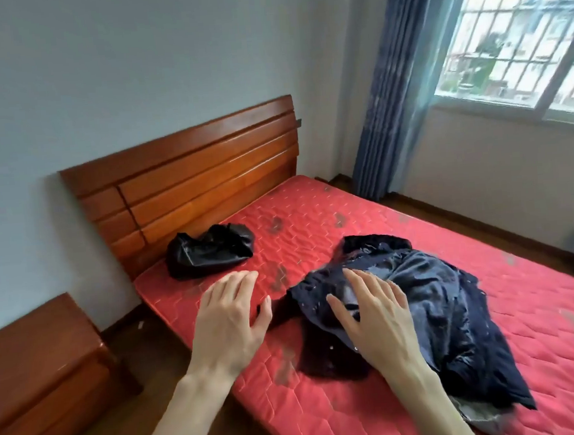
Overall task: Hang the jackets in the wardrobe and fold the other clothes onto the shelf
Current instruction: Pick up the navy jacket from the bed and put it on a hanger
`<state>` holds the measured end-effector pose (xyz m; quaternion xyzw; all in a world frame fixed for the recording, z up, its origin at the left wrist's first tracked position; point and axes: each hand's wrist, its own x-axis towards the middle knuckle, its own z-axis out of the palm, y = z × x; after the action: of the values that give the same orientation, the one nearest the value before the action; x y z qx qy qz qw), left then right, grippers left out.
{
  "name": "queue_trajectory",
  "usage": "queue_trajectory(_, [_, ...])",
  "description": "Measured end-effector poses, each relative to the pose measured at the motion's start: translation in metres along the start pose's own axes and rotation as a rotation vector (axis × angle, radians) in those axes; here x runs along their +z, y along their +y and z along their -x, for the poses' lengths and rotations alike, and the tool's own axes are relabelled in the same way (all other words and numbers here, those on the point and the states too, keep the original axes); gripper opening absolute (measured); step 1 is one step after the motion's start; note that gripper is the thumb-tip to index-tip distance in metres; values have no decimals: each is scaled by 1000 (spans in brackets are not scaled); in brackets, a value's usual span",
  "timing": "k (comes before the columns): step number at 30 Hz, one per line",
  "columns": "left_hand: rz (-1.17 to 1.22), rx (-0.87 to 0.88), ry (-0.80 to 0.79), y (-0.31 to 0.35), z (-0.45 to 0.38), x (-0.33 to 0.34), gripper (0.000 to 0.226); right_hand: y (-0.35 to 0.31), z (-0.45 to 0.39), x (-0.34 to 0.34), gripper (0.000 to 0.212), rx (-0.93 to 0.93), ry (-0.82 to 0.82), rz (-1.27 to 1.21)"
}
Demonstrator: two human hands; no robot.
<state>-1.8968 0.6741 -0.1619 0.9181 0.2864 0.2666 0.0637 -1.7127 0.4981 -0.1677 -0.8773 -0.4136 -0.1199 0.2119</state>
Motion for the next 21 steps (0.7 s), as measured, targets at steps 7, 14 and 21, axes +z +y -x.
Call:
queue_trajectory(7, [127,152,-30,-17,-97,55,51,17,-52,24,67,229,44,90])
queue_trajectory(14, [234,258,-117,14,-161,111,50,67,-57,20,70,446,72,164])
queue_trajectory(21, [279,350,-222,66,-190,181,50,136,-51,26,68,586,64,198])
